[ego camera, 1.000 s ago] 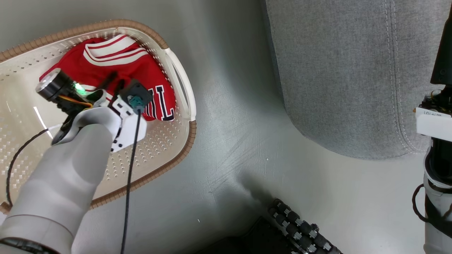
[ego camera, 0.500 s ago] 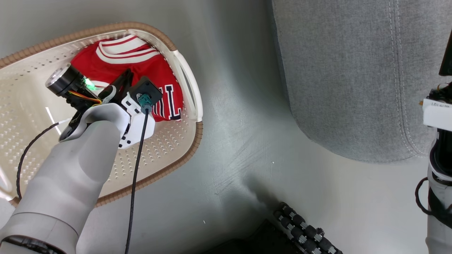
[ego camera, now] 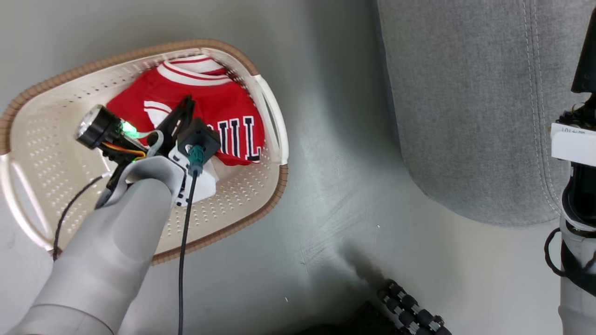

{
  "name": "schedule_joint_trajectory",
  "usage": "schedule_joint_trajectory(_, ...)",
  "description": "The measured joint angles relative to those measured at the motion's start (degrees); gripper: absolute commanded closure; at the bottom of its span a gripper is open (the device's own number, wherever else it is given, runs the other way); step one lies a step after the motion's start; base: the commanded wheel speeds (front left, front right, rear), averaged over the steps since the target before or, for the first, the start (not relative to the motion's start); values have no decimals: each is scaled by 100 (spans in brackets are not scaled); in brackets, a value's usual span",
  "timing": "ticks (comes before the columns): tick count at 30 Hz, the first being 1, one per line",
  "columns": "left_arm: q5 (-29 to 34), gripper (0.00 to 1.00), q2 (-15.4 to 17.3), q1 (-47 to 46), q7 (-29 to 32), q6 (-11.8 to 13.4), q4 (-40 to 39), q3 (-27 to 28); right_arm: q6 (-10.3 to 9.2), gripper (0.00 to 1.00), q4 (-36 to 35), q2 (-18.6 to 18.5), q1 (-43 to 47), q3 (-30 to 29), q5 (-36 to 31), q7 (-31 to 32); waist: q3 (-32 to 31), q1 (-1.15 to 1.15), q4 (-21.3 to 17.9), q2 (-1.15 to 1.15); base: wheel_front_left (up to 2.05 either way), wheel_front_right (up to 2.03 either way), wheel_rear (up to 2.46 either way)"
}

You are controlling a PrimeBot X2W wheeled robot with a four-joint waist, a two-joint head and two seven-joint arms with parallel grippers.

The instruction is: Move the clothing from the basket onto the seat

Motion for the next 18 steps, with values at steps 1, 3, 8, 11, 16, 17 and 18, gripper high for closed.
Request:
schedule_joint_trajectory(1, -14, 100, -8, 59, -51, 55, -57, 25, 0, 0, 22, -1, -23, 2, -34, -1, -30, 0, 28, 0, 0, 0, 0)
schedule_joint_trajectory(3, -57, 100, -12, 166, -151, 135, -182, 71, 0, 0, 73, -1, -34, 13, -108, -1, -94, 0, 87, 0, 0, 0, 0)
schedule_joint_trajectory(8, -114, 100, -24, 383, -316, 283, -506, 160, 0, 0, 186, -20, -46, 22, -268, -1, -274, 0, 246, 0, 0, 0, 0)
schedule_joint_trajectory(11, -180, 100, -40, 558, -383, 404, -699, 200, 0, 0, 278, -127, -47, -43, -327, 0, -396, 0, 349, 0, 0, 0, 0)
schedule_joint_trajectory(16, -345, 100, -63, 868, -469, 525, -1070, 253, 0, 0, 334, -274, -49, -125, -460, 0, -622, 0, 533, 0, 0, 0, 0)
schedule_joint_trajectory(17, -360, 100, -73, 927, -498, 554, -1145, 253, 0, 0, 353, -298, -48, -130, -491, -1, -670, 0, 570, 0, 0, 0, 0)
schedule_joint_trajectory(18, -370, 100, -79, 994, -514, 568, -1234, 257, 0, 0, 376, -321, -47, -134, -510, -1, -720, 0, 610, 0, 0, 0, 0)
